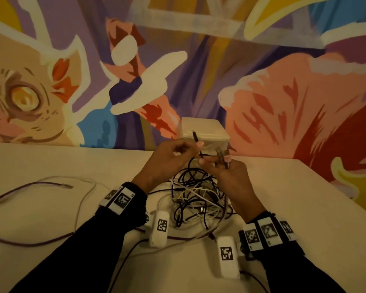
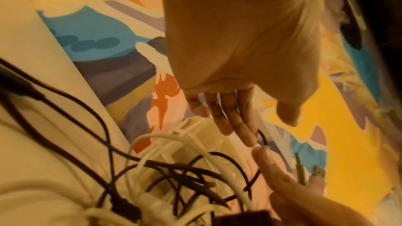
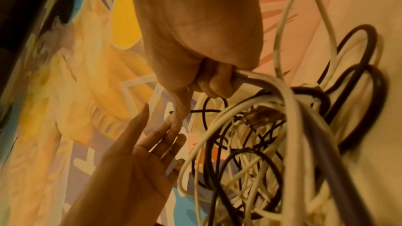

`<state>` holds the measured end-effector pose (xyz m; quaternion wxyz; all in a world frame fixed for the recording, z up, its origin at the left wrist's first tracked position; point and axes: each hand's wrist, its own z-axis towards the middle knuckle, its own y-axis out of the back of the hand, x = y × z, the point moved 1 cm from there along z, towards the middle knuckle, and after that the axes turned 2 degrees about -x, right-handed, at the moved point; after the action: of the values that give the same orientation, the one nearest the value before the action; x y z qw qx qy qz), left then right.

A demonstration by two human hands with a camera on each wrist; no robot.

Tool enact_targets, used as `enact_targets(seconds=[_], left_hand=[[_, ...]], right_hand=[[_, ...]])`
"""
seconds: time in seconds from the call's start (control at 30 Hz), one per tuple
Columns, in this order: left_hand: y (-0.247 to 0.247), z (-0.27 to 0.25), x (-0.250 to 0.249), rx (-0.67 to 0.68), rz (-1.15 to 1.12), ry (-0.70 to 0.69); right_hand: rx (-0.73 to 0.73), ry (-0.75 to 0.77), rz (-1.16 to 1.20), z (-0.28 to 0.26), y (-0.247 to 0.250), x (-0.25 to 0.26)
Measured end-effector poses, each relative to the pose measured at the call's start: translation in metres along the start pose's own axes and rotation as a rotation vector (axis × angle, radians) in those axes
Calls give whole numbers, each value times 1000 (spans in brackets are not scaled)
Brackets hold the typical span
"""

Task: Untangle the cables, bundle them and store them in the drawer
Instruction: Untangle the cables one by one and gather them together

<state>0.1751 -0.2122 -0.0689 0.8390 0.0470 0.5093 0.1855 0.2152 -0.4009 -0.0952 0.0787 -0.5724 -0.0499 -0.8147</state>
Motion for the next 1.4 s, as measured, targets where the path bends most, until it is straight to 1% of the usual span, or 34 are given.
enact_targets(seconds=[0.07, 0.1, 0.13, 0.2, 0.23, 0.27, 0.33, 0.37, 0.47, 0.53, 0.57, 0.63, 0.7, 0.77, 0.83, 0.9, 0.97, 1.03, 1.1, 1.17, 1.23, 1.27, 1.33, 1.4], left_hand=[[0, 3, -1, -81, -16, 20], [2, 4, 1, -115, -34, 31], [5, 6, 2, -142, -48, 36], [12, 8, 4, -182, -53, 43], [16, 9, 5, -196, -55, 48], [18, 9, 5, -207, -61, 56], [21, 9, 4, -220, -73, 69], [21, 8, 4, -216, -70, 76], [19, 6, 3, -138, -43, 102], [19, 4, 3, -72, -39, 109], [20, 3, 3, -26, -29, 112], [22, 0, 2, 114, 11, 125], [22, -3, 2, 234, 42, 136], [23, -4, 3, 251, 64, 148], [23, -4, 5, 228, 90, 155], [22, -3, 7, 231, 103, 162], [21, -5, 10, 296, 143, 180], [20, -5, 15, 372, 288, 186], [18, -5, 21, 402, 452, 179], [15, -4, 26, 377, 614, 177], [10, -2, 30, 314, 709, 168], [8, -1, 32, 271, 696, 159], [5, 2, 34, 191, 576, 107], [4, 2, 33, 168, 459, 39]], right_hand=[[49, -16, -38, -4, -2, 2], [52, -20, -28, -3, -2, 2], [15, -26, -9, -2, 1, 1], [-159, -84, -16, 3, 11, -1], [-219, -133, -50, 6, 16, -6], [-229, -193, -96, 7, 20, -10], [-155, -295, -157, 4, 20, -13], [-109, -317, -150, 2, 18, -13], [-12, -308, -45, 1, 15, -6], [6, -264, 7, 3, 18, -5], [13, -248, 19, 2, 19, -5], [0, -216, 8, 1, 20, -5], [-31, -178, -52, -1, 22, -6], [-22, -203, -193, 0, 22, -10], [41, -278, -274, 0, 21, -15], [55, -285, -243, 0, 19, -12], [43, -244, -204, -1, 17, -7], [28, -223, -135, -2, 15, -1], [36, -250, 9, -1, 14, 1], [82, -262, 103, -1, 13, 0], [144, -260, 122, -2, 13, -1], [186, -252, 81, -4, 13, 3], [245, -218, -69, -7, 12, 8], [166, -188, -209, -8, 11, 11]])
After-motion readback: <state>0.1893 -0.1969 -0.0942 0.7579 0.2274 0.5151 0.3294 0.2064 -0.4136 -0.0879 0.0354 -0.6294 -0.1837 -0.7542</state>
